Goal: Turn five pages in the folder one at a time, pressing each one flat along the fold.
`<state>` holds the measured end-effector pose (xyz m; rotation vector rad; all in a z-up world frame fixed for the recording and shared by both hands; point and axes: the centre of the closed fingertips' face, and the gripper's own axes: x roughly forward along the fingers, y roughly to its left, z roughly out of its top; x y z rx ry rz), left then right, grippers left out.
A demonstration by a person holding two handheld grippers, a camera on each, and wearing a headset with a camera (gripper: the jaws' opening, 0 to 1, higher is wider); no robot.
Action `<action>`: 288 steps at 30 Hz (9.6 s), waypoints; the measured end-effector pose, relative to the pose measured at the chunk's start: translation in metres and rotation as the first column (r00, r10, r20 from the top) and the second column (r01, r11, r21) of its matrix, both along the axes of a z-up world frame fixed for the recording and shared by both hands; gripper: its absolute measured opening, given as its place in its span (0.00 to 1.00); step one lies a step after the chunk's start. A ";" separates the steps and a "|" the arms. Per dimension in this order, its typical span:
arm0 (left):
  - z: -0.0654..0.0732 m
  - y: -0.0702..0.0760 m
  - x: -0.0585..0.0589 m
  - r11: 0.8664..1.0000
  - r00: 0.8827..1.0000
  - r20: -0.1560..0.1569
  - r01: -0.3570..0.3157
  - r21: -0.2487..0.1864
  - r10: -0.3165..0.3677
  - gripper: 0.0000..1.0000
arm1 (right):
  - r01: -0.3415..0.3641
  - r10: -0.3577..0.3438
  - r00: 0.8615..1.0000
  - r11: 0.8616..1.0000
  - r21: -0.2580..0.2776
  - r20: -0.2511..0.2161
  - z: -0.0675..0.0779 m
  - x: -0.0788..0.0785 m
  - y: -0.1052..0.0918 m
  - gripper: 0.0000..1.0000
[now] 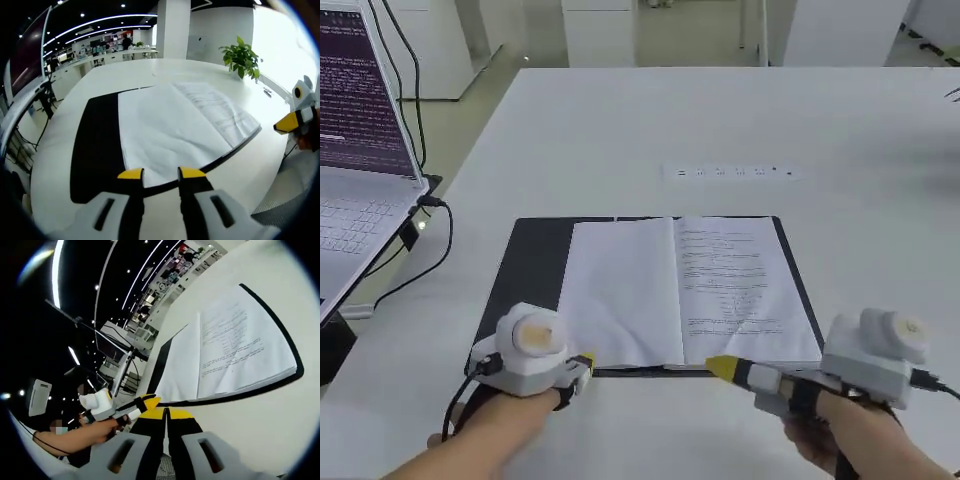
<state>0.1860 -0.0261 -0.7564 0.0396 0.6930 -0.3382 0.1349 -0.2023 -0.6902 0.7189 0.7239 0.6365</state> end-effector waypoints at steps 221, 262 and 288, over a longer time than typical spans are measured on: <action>0.082 -0.013 -0.034 0.995 0.973 0.214 0.094 -0.046 -0.082 0.41 | 0.051 -0.048 0.987 0.999 -0.014 0.155 0.058 0.062 0.050 0.00; 0.071 0.038 -0.053 0.999 0.978 0.208 -0.002 0.046 -0.008 0.37 | -0.238 0.243 0.970 0.929 -0.285 -0.020 -0.052 0.064 0.201 0.00; 0.060 0.046 -0.052 0.995 0.979 0.201 -0.036 0.098 0.016 0.30 | -0.278 0.271 0.960 0.897 -0.344 -0.070 -0.094 0.047 0.214 0.01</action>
